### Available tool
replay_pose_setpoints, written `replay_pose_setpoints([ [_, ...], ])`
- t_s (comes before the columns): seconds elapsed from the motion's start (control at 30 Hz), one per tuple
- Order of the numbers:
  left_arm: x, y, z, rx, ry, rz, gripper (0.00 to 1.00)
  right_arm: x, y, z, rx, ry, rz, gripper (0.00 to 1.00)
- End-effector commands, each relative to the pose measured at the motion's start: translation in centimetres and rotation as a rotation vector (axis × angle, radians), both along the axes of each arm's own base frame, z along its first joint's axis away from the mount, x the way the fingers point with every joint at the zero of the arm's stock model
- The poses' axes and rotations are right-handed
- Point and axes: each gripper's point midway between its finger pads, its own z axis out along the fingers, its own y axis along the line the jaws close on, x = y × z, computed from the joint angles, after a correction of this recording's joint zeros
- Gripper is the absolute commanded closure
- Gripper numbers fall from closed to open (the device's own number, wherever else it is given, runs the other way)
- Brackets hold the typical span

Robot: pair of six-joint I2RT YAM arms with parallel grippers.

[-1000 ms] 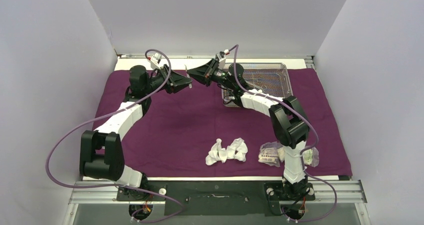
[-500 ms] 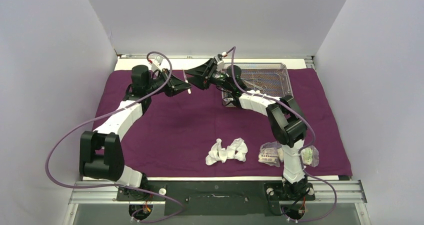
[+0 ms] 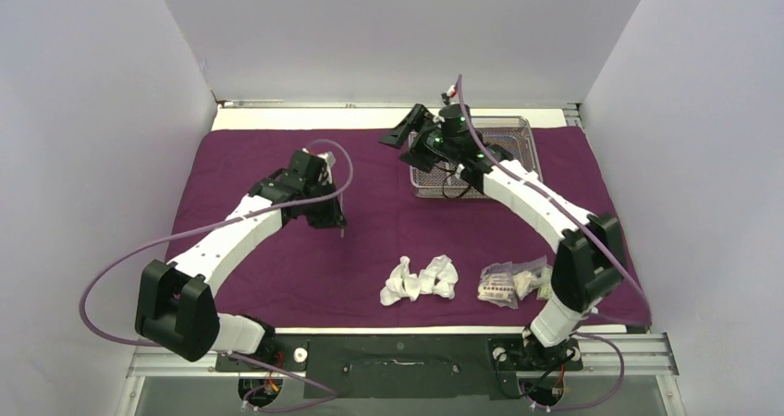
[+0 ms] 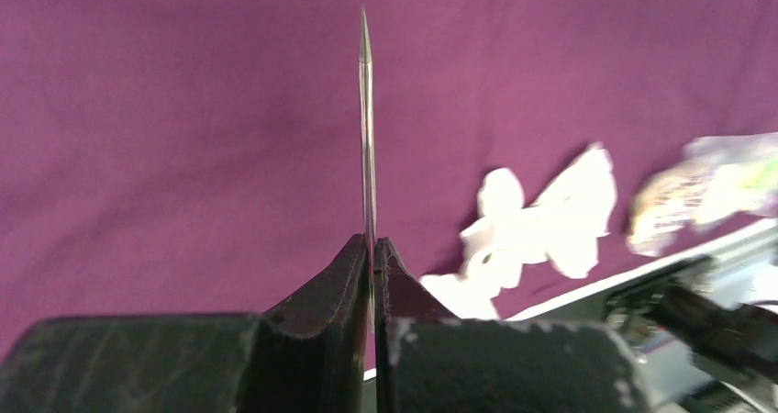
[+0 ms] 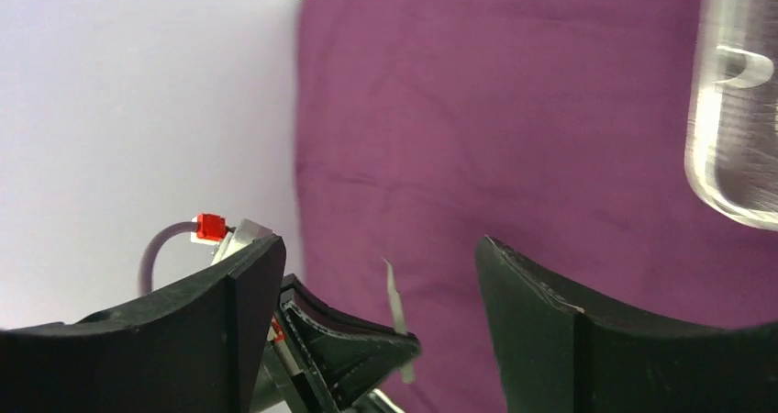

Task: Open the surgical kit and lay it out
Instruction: Place the medical item in the surgical kit.

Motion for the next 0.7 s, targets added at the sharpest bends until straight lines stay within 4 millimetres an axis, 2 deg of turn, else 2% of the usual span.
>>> replay_pose_setpoints([
  [0.0,-3.9,2.5,-2.9,0.222,0.066,-0.005,1.00,-3.4,-8.3,-2.8,-0.367,0.066,-0.191,0.28],
  [0.13,-6.3,2.5,-5.7,0.306,0.135,-0.021,1.00,-6.4,-12.5,-3.0,-0.445,0.092,-0.290,0.28],
  [0.27,-8.1,2.2,-8.2,0.352,0.195,-0.040,1.00,-8.6,-14.7,-3.1,-0.464,0.098,-0.324,0.28],
  [0.47,-9.5,2.0,-10.7,0.380,0.218,-0.024,1.00,-9.2,-15.1,-3.6,-0.472,0.105,-0.311,0.28],
  [0.67,-9.6,1.3,-11.4,0.332,0.216,0.008,1.00,-8.4,-15.2,-4.9,-0.497,0.148,-0.253,0.28],
])
